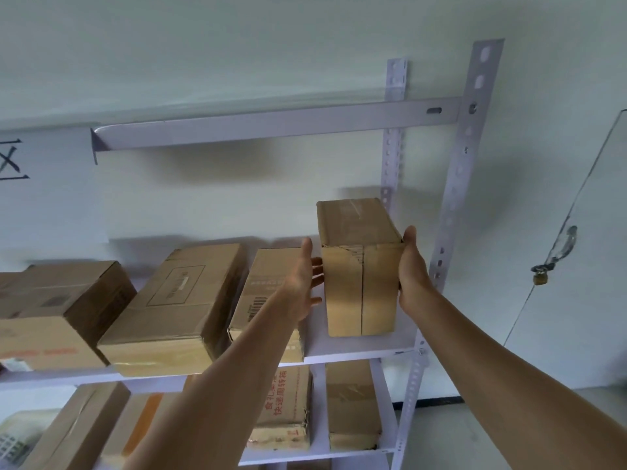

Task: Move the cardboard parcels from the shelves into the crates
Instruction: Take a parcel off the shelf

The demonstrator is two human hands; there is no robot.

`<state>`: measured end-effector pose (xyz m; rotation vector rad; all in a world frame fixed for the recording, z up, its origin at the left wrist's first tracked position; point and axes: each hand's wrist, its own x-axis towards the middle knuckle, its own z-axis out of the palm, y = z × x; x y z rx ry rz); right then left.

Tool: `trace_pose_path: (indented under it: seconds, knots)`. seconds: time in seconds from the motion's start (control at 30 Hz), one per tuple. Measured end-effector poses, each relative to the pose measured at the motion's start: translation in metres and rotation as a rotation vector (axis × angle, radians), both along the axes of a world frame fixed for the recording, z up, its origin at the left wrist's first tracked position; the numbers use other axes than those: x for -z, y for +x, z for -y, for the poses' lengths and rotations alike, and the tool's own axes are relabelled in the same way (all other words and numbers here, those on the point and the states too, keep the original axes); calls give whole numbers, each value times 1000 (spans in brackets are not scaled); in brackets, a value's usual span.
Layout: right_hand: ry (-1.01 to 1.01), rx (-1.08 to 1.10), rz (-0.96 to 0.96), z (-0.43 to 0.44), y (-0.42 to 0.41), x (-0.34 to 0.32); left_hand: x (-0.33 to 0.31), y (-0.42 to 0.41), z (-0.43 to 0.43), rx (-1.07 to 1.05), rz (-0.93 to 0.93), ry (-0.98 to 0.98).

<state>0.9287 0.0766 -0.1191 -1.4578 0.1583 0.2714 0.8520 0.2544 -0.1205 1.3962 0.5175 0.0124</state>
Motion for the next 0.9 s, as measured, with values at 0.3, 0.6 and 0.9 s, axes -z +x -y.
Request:
trace_pose_path:
  seconds: [0.3, 0.6, 0.9]
  knots:
    - [97, 8, -7, 9, -9, 0, -6, 4, 7, 10, -66, -16]
    - [240, 37, 112, 9, -6, 4, -14, -1, -2, 25, 99, -118]
    - [135, -21, 28, 7, -21, 18, 3, 0, -7, -36, 42, -133]
